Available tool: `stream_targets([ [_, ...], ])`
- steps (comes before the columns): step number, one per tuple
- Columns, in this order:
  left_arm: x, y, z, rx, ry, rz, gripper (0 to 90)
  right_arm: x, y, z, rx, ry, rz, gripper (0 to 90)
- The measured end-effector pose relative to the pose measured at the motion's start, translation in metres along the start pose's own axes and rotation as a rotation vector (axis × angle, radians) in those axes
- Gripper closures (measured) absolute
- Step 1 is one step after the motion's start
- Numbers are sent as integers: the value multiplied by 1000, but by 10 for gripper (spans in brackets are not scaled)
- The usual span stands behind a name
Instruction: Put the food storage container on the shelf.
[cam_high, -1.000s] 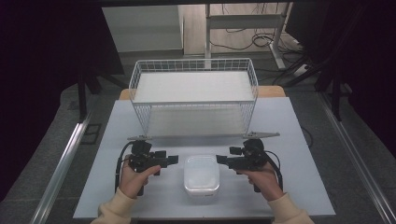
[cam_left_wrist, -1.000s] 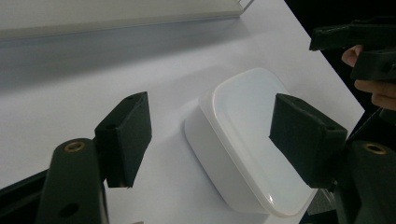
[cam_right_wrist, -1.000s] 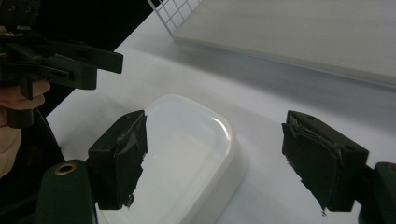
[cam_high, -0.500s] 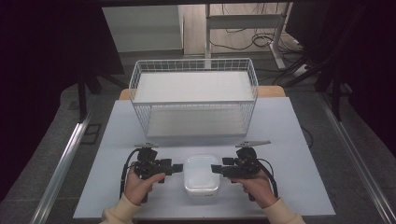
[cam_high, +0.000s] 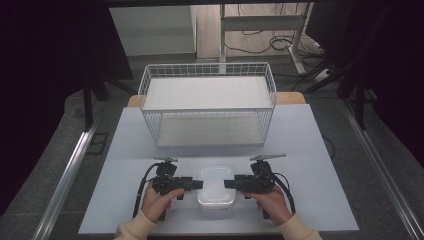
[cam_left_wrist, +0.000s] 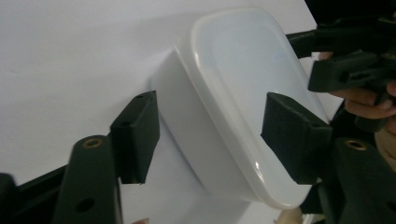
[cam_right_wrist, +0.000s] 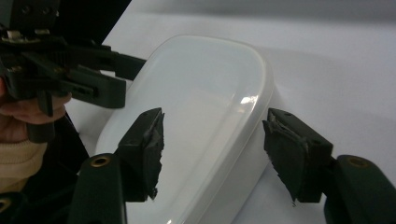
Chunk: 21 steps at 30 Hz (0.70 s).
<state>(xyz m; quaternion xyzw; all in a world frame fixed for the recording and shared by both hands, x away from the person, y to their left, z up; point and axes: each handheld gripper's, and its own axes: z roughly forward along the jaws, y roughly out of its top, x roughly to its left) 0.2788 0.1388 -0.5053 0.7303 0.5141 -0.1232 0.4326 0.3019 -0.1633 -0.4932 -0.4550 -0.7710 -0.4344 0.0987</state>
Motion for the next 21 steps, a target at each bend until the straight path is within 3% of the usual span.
stream_targets([
  [1, 0, 0, 3, 14, -31, -5, 418, -1, 0, 0, 5, 4, 9, 419],
  [3, 0, -1, 4, 18, -54, -15, 451, -2, -1, 1, 10, 8, 22, 435],
  [4, 1, -2, 5, 16, -63, -37, 471, -3, -2, 1, 12, -3, 37, 488],
  [6, 3, -4, 5, 2, -80, -65, 478, -4, -3, 0, 8, 1, 53, 513],
  [7, 4, -4, 3, -7, -87, -79, 519, -6, -3, -3, -9, 8, 84, 608],
  [10, 3, -5, -1, -27, -79, -75, 623, -9, -4, -7, -15, 35, 126, 646],
  [13, 1, -7, -5, -43, -87, -74, 662, -11, -6, -10, -21, 58, 150, 678],
  [17, -1, -8, -7, -48, -86, -67, 687, -9, -8, -13, -34, 60, 147, 693],
  [21, -7, -8, -12, -63, -66, -35, 714, -3, -12, -19, -67, 73, 140, 734],
])
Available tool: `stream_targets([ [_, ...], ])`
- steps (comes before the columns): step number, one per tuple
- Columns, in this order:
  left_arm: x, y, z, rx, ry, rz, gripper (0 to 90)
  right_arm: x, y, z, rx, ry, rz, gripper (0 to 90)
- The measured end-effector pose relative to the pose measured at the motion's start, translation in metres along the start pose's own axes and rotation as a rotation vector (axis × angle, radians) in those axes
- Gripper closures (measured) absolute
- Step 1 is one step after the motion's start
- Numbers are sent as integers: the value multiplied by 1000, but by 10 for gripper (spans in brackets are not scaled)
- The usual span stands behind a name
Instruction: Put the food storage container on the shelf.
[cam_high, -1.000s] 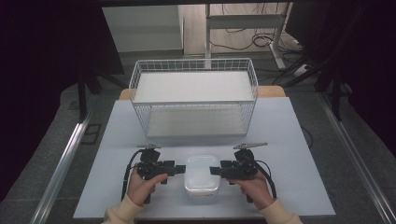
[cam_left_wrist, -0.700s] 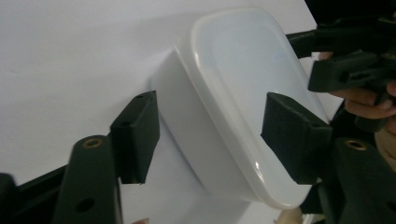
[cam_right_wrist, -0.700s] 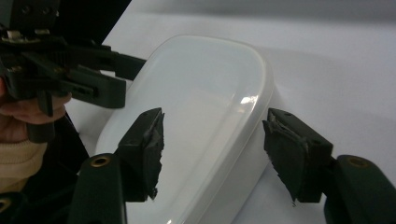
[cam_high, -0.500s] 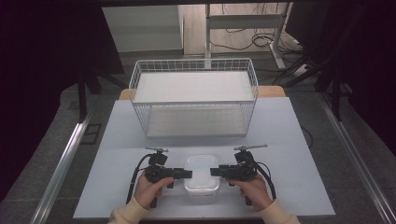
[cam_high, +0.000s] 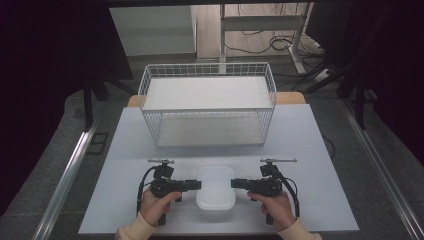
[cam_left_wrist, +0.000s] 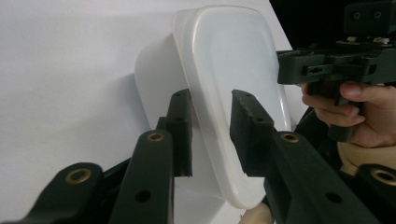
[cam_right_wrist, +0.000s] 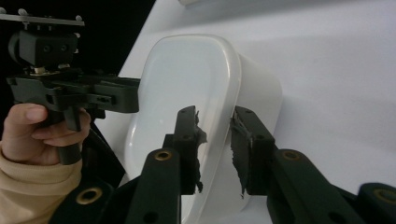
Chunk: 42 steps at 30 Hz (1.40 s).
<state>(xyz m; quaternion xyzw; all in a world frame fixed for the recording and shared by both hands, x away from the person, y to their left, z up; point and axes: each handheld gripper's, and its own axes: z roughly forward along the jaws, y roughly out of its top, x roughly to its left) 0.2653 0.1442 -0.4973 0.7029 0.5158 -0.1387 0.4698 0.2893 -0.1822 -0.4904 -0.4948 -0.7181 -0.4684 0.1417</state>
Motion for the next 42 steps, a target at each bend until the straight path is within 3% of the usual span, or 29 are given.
stream_targets([
  [6, -12, 0, -11, -30, 40, 79, 771, 8, -2, -6, -26, 14, -36, 794],
  [13, -12, 0, -13, -27, 37, 95, 787, 12, -1, -7, -36, 6, -84, 798],
  [22, -21, 5, -24, -57, 50, 150, 789, 23, 4, -13, -66, 6, -158, 800],
  [27, -25, 11, -28, -71, 56, 172, 788, 31, 15, -18, -85, 5, -221, 802],
  [32, -32, 23, -35, -90, 61, 212, 789, 37, 24, -22, -106, 10, -256, 803],
  [41, -42, 40, -46, -118, 80, 249, 788, 50, 44, -28, -134, -1, -319, 802],
  [42, -44, 44, -49, -124, 85, 261, 788, 54, 48, -29, -141, -9, -345, 802],
])
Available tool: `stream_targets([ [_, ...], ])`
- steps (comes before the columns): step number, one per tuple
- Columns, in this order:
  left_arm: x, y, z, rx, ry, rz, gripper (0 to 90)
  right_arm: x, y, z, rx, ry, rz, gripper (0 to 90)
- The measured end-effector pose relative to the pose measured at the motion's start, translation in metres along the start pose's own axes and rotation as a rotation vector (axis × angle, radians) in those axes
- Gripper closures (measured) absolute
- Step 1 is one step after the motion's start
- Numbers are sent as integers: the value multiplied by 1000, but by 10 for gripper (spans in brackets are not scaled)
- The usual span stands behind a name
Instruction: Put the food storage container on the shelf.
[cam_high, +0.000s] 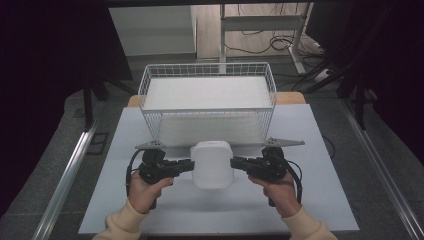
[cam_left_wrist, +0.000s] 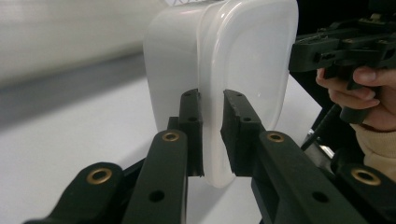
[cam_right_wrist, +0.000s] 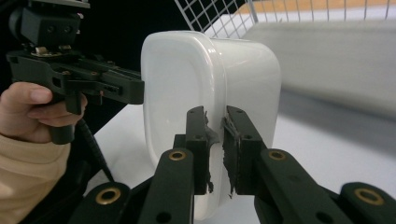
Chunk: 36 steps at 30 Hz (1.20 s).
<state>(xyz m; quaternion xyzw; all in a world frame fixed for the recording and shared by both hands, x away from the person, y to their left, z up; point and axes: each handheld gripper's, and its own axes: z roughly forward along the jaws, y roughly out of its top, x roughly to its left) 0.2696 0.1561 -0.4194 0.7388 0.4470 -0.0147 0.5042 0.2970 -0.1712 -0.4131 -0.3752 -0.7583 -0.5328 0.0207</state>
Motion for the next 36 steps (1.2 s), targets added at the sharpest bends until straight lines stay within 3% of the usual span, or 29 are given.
stream_targets([
  [7, -3, 18, -8, -28, 9, 24, 788, 4, 19, -2, -23, 1, -37, 802],
  [15, 1, 41, -11, -43, 21, 44, 788, 0, 40, -1, -52, 6, -41, 803],
  [29, 1, 61, -18, -74, 19, 65, 791, -4, 66, -1, -66, 25, -66, 802],
  [36, -6, 78, -25, -84, 23, 94, 792, -1, 81, -7, -78, 31, -89, 802],
])
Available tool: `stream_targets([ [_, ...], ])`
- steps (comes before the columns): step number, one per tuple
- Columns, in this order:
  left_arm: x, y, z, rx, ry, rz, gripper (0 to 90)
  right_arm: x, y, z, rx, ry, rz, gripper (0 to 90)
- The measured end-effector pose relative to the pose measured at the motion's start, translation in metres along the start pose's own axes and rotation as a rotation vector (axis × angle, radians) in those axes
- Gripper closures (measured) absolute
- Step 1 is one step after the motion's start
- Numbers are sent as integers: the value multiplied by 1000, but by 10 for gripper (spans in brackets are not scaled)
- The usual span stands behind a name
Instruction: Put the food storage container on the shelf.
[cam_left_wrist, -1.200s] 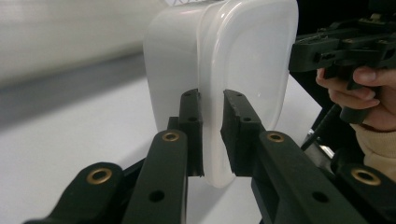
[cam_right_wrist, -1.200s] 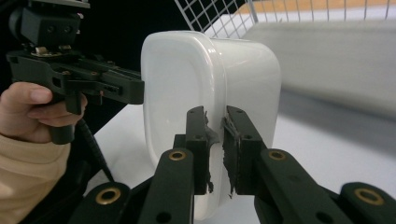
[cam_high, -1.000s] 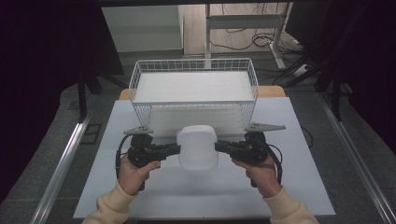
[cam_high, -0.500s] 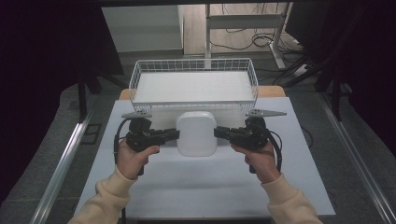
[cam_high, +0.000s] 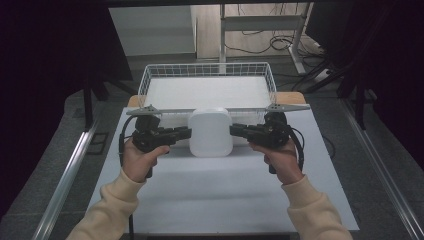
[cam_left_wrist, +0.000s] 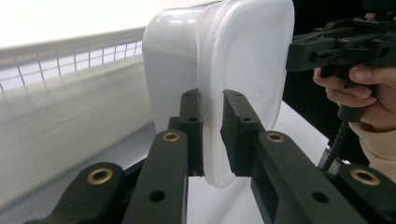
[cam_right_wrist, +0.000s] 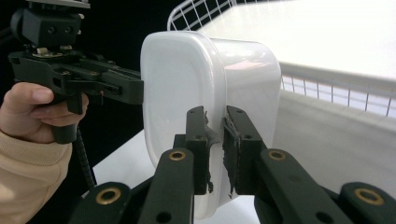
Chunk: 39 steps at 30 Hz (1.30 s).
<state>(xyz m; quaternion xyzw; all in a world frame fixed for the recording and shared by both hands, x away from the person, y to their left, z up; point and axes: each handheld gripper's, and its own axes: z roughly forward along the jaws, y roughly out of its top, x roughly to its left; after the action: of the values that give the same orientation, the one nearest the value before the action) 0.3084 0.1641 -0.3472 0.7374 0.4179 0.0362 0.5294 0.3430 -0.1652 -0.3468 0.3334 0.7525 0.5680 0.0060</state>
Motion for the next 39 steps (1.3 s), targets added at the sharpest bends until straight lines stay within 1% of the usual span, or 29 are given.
stream_targets([
  [3, -1, 8, -2, -9, 1, 7, 792, 0, 8, -1, -6, 0, -7, 802],
  [4, -1, 8, -2, -9, 1, 7, 793, 0, 8, -1, -6, 0, -7, 802],
  [5, -1, 13, -2, -12, 2, 11, 793, 0, 11, -2, -7, 1, -8, 802],
  [6, -1, 20, -3, -14, 5, 16, 793, -2, 19, -3, -10, 6, -4, 803],
  [7, -1, 20, -3, -14, 5, 16, 793, -2, 19, -3, -10, 6, -4, 803],
  [8, -3, 27, -5, -18, 21, 32, 793, -3, 25, -3, -13, 10, -2, 802],
  [9, -3, 27, -5, -18, 21, 32, 792, -4, 28, -2, -16, 10, -1, 802],
  [10, -3, 31, -6, -18, 25, 38, 793, -4, 31, -2, -18, 11, -1, 802],
  [11, -3, 34, -7, -21, 23, 38, 793, -4, 31, -2, -18, 11, -1, 802],
  [13, 1, 43, -9, -24, 3, 27, 795, -7, 39, -2, -27, 21, 5, 802],
  [14, 1, 43, -9, -24, 3, 27, 795, -7, 43, -2, -29, 23, 6, 802],
  [15, 3, 49, -9, -27, 1, 25, 795, -7, 46, -1, -30, 22, 5, 802],
  [16, 3, 49, -9, -27, 1, 25, 795, -7, 46, -1, -30, 22, 5, 802],
  [17, 5, 54, -9, -25, 0, 26, 795, -7, 52, -1, -32, 16, 4, 802],
  [18, 5, 54, -9, -25, 0, 26, 795, -7, 52, -1, -32, 16, 4, 802],
  [21, 7, 63, -9, -26, 0, 29, 795, -9, 64, -1, -33, 10, 0, 802],
  [22, 7, 69, -9, -29, 3, 31, 795, -9, 67, -1, -33, 8, -2, 802],
  [24, 8, 71, -9, -30, 3, 31, 795, -10, 70, -1, -34, 7, -5, 802],
  [26, 12, 80, -8, -29, 4, 30, 795, -13, 79, 1, -35, 7, -5, 802],
  [27, 12, 80, -8, -29, 4, 30, 795, -13, 79, 1, -35, 7, -5, 802],
  [29, 16, 88, -6, -30, 2, 23, 795, -17, 87, 3, -33, 6, 4, 802],
  [32, 20, 96, -5, -22, -4, 16, 795, -22, 93, 5, -33, 9, 13, 802],
  [36, 29, 106, 0, -2, -28, -4, 796, -27, 99, 8, -27, 5, 38, 802],
  [39, 37, 112, 7, 19, -39, -36, 797, -36, 104, 11, -10, 5, 69, 802],
])
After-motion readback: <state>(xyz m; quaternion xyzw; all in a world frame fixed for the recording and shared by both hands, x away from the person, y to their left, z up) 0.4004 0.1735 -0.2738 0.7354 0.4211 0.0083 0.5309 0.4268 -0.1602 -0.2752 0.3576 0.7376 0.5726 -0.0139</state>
